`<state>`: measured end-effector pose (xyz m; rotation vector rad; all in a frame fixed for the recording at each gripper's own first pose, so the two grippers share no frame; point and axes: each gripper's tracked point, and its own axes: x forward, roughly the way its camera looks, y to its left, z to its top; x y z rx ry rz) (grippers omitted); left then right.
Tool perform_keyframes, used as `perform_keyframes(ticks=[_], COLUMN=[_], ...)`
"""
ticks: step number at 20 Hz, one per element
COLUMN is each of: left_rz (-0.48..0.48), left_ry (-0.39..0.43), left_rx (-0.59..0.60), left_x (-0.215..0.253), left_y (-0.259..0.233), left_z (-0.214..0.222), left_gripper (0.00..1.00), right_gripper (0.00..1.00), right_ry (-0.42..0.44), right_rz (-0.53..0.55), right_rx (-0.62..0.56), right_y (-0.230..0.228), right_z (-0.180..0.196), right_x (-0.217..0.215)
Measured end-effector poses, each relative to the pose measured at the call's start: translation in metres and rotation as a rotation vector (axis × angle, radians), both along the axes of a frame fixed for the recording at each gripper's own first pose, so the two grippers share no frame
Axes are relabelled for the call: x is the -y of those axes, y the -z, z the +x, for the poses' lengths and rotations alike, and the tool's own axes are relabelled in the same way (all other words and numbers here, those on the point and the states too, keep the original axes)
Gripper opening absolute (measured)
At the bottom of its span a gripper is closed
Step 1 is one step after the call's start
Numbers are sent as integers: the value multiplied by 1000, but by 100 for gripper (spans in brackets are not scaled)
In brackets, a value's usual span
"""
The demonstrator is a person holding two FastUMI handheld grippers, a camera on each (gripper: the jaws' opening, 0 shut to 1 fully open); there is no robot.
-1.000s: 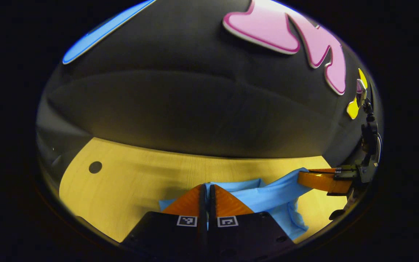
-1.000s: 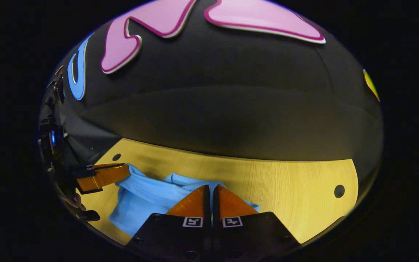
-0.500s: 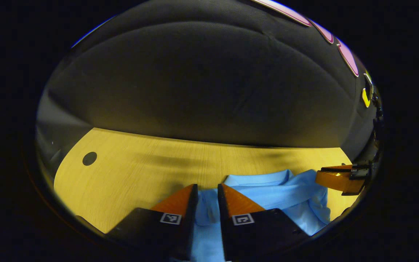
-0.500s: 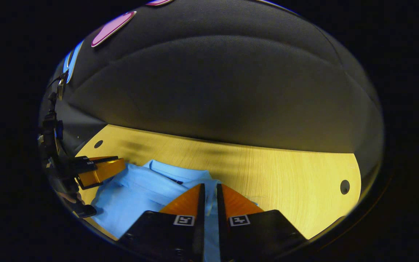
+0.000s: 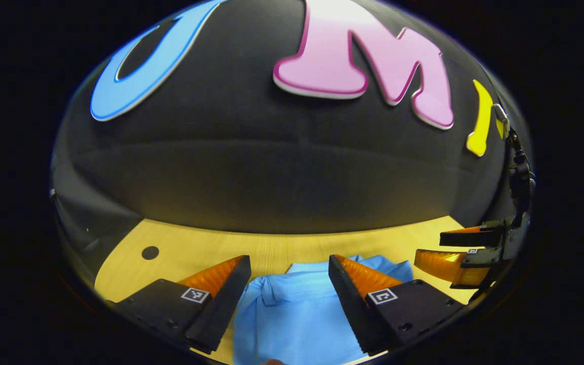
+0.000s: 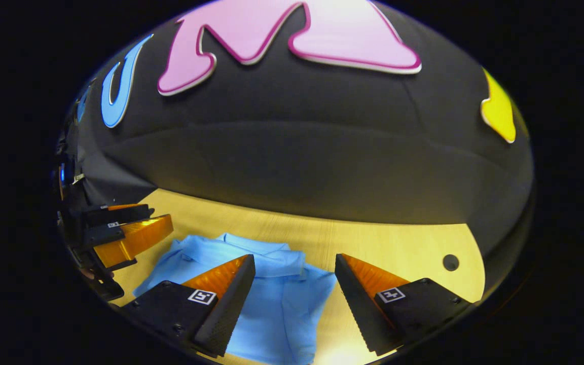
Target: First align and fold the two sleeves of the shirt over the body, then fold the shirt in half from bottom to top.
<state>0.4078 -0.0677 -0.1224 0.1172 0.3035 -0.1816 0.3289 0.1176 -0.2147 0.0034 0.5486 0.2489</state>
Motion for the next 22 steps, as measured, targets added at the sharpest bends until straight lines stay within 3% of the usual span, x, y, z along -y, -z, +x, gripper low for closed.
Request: perform_keyframes(ticks=[5,10,16,22], left_rz=[-4,-37,-80,-135], left_ry=[52,95,125,108], left_rx=[117,191,235,288], left_x=[11,9,-4,-11], left_y=[-74,-127,-143,-153], left_z=[-93,-203,-327,-426], left_gripper=[97,97,97,97], right_gripper=[99,99,98,98], right_ry=[56,116,158,153], right_rz=[-12,-24,-26,-4], right_rx=[66,151,208,327], right_y=[-74,-151,-204,-248], right_z=[-64,-155,-270,-357], right_x=[19,31,32,15])
